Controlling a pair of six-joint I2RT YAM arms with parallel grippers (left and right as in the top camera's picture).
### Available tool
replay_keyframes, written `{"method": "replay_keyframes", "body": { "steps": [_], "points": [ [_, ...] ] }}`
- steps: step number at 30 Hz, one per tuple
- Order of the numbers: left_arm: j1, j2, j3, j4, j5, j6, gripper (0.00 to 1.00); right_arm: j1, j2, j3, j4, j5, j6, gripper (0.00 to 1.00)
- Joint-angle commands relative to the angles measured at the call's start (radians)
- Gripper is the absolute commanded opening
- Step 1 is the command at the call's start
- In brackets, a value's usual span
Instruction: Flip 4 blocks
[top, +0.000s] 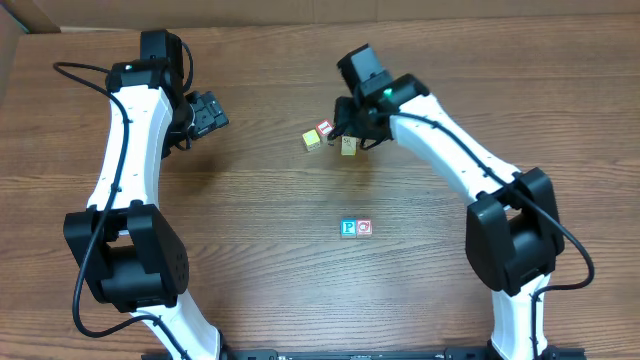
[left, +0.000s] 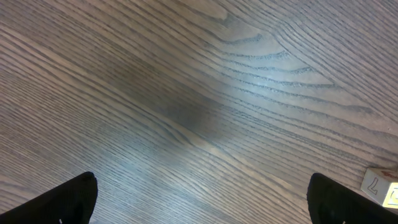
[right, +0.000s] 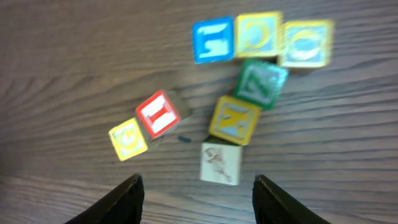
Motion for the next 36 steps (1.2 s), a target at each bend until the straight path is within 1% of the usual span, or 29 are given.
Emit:
{"method": "replay_keyframes", "body": {
  "steps": [1,7,11,18,22,30,32,36],
  "points": [
    [0.002,-0.017,0.016,0.001,-0.009,-0.014,1.00,0.017,0.033,-0.025,0.027,0.019,-0.013,0.57],
    [0.002,-0.017,0.016,0.001,-0.009,-0.014,1.00,0.032,0.053,-0.072,0.079,0.105,-0.013,0.58],
    [0.002,-0.017,0.016,0.001,-0.009,-0.014,1.00,0.033,0.054,-0.098,0.121,0.103,-0.013,0.58],
    [0.002,-0.017,0.016,0.001,-0.009,-0.014,1.00,0.034,0.054,-0.148,0.166,0.103,-0.013,0.54],
    [0.002,-0.017,0.016,0.001,-0.009,-0.014,1.00,0.034,0.054,-0.153,0.180,0.103,-0.013,0.48],
    [0.002,-0.017,0.016,0.001,-0.009,-0.014,1.00,0.034,0.054,-0.180,0.204,0.103,-0.013,0.48],
    [0.002,-0.017,0.016,0.001,-0.009,-0.014,1.00,0.035,0.054,-0.191,0.211,0.103,-0.013,0.46],
    [0.002,-0.017,0.016,0.001,-0.009,-0.014,1.00,0.041,0.054,-0.200,0.219,0.103,-0.013,0.37]
  ]
}}
